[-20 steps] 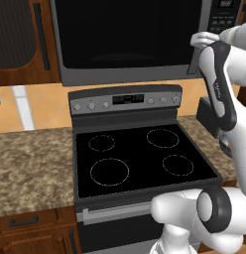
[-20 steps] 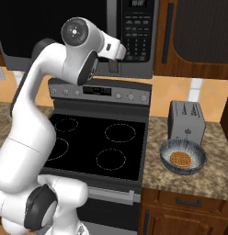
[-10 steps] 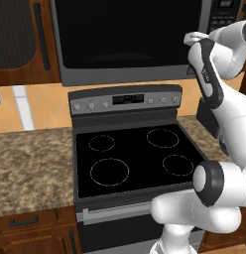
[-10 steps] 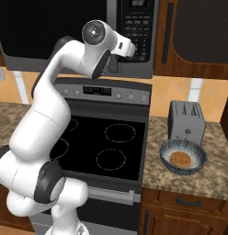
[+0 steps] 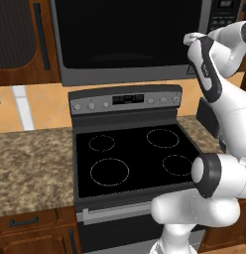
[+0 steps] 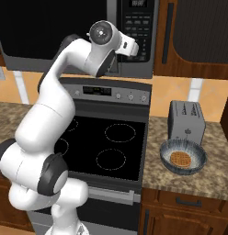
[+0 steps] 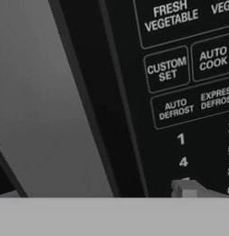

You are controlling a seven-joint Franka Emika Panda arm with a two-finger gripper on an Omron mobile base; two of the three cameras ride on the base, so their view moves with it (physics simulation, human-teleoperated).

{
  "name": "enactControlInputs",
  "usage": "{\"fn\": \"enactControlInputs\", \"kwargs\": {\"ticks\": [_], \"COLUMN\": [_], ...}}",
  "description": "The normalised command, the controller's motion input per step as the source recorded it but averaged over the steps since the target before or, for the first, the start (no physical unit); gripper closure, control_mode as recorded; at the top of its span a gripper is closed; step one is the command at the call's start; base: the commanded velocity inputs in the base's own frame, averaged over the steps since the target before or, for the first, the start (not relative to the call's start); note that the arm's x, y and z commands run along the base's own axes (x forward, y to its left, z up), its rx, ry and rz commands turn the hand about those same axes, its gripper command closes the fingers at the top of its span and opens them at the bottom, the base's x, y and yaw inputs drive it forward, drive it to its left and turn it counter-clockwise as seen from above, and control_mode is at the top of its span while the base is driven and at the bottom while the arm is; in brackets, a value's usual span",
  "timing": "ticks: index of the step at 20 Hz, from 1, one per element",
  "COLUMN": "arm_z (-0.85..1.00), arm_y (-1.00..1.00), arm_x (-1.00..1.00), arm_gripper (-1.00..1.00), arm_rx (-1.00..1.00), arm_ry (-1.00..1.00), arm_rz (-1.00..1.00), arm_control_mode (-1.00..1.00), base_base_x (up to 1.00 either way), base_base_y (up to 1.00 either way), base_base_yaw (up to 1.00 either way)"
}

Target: Open the microwave, place the bowl with waffle inside the microwave, then close the microwave door and turn it on.

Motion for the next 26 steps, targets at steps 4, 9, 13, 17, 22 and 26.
{"fn": "enactControlInputs", "kwargs": {"ticks": [4, 9, 13, 17, 22, 26], "arm_z": [-0.14, 0.0, 0.0, 0.0, 0.0, 0.0], "arm_y": [0.11, 0.03, 0.0, 0.0, 0.0, 0.0], "arm_x": [0.2, 0.01, -0.37, -0.86, -1.0, -1.0], "arm_gripper": [1.0, 1.0, 1.0, 1.0, 1.0, 1.0], "arm_rx": [0.0, -0.01, -0.04, -0.09, -0.09, -0.13], "arm_ry": [0.0, 0.0, 0.0, 0.0, -0.1, -0.12], "arm_rz": [0.0, 0.0, 0.0, -0.01, 0.07, -0.01], "arm_control_mode": [-1.0, -1.0, -1.0, -1.0, -1.0, -1.0], "base_base_x": [0.0, 0.0, 0.0, 0.0, 0.0, 0.0], "base_base_y": [0.0, 0.0, 0.0, 0.0, 0.0, 0.0], "base_base_yaw": [0.0, 0.0, 0.0, 0.0, 0.0, 0.0]}}
